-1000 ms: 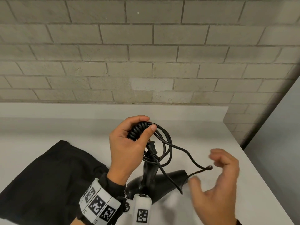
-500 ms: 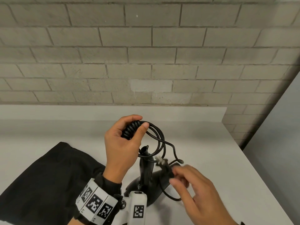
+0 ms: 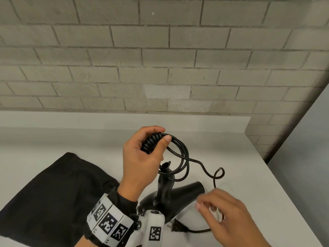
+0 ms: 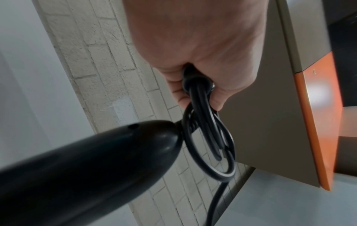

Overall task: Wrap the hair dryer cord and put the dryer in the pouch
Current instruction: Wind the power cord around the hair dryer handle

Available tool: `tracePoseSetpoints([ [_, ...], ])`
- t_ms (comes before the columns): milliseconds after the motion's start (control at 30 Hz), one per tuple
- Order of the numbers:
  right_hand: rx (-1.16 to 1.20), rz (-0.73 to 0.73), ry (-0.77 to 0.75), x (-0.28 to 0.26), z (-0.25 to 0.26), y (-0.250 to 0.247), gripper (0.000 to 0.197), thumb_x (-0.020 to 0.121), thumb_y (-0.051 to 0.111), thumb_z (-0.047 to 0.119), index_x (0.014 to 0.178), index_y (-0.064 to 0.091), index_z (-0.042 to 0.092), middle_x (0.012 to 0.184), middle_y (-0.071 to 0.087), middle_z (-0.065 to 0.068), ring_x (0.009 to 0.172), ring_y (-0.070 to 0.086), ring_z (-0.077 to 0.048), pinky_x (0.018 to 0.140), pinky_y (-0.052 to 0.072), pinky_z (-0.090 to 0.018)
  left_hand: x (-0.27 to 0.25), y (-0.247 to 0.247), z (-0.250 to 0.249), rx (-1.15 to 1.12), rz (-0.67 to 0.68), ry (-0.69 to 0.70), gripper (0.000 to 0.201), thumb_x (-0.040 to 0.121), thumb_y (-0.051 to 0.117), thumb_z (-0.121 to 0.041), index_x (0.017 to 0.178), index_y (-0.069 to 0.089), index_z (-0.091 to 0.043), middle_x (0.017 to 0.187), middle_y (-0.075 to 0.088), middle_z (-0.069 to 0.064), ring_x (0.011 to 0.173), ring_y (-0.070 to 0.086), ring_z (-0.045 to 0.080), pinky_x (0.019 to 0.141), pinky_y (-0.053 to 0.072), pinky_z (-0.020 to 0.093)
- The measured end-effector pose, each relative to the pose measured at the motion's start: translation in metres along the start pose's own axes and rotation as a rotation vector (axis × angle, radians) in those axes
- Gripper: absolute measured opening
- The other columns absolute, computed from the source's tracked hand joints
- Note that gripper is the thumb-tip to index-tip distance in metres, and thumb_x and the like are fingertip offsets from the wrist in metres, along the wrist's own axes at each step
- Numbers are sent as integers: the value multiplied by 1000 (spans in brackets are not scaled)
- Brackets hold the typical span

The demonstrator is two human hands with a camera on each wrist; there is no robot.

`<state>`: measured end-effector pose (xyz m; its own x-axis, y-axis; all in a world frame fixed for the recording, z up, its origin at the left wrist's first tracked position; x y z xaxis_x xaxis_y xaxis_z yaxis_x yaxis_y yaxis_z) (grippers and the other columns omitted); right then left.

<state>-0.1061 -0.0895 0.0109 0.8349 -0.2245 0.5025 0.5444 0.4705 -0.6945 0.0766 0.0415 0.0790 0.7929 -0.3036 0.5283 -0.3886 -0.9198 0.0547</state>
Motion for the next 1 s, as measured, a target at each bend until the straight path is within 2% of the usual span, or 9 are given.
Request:
tracePoseSetpoints([
  [100, 52, -320, -20, 25, 32, -13, 17, 88, 63, 26, 101, 64, 15, 98, 59, 11, 94, 54, -2, 82, 41, -11, -2, 2, -3, 8, 11, 6, 15, 84, 75, -9, 95, 70, -19, 75, 68, 4, 48, 56, 17, 52, 51, 22],
  [167, 117, -254, 89, 39, 37, -13, 34, 92, 63, 33, 122, 50, 22, 116, 53, 18, 110, 49, 6, 92, 36, -4, -3, 3, -4, 15, 15, 11, 15, 84, 75, -8, 95, 70, -18, 74, 68, 4, 48, 56, 17, 52, 51, 21],
  [233, 156, -122, 156, 47, 38, -8, 39, 94, 59, 37, 129, 43, 30, 113, 51, 22, 106, 51, 9, 89, 38, -2, -4, 4, -4, 26, 16, 16, 15, 84, 76, -8, 94, 70, -18, 72, 68, 0, 49, 57, 14, 52, 51, 20],
  [433, -81, -225, -154, 71, 58, -25, 16, 96, 55, 25, 105, 64, 15, 92, 45, 4, 74, 46, -5, 65, 43, -14, -8, 6, -5, 98, 62, 64, 16, 85, 77, -17, 98, 71, -23, 76, 69, -12, 60, 64, 8, 63, 54, 21],
  [633, 83, -249, -274, 104, 60, -49, 21, 87, 72, 12, 108, 71, 11, 89, 50, 2, 77, 47, 1, 68, 40, -10, -11, 2, -14, 32, 141, 127, 36, 83, 72, -49, 102, 69, -19, 75, 70, -1, 53, 63, 12, 57, 53, 20],
  [733, 231, -241, -230, 116, 58, -51, 16, 85, 74, 14, 101, 73, 17, 87, 53, 3, 66, 45, -5, 61, 39, -12, -12, 2, -14, 5, 191, 119, 31, 77, 80, -42, 101, 68, -25, 80, 71, 0, 55, 64, 18, 61, 56, 26],
  [833, 391, -210, -143, 126, 52, -45, 14, 84, 76, 17, 97, 74, 22, 88, 59, -1, 62, 48, -18, 57, 44, -24, -13, 1, -11, 0, 199, 119, 27, 76, 83, -22, 98, 68, -23, 77, 71, -1, 55, 64, 18, 61, 56, 26],
  [900, 497, -203, -56, 130, 45, -38, 12, 83, 77, 16, 94, 75, 22, 87, 65, -3, 65, 55, -26, 59, 49, -31, -13, 1, -12, -9, 200, 114, 23, 78, 80, -22, 96, 67, -18, 75, 71, 0, 52, 64, 19, 58, 55, 25],
  [1000, 673, -159, 115, 132, 37, -22, 7, 83, 77, 17, 89, 76, 17, 84, 72, -3, 64, 62, -20, 62, 51, -34, -15, 3, -14, -41, 194, 116, 23, 80, 75, -26, 94, 65, -11, 70, 69, 1, 48, 63, 18, 53, 54, 24],
])
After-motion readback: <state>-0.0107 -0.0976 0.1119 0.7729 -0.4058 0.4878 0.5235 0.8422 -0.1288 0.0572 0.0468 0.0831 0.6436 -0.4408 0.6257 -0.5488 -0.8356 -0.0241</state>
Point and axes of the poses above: each hand's wrist, its own x-axis towards the middle knuckle, its own y-axis out of the palm, z = x × y, the point moved 3 cm from there along x, towards the middle knuckle
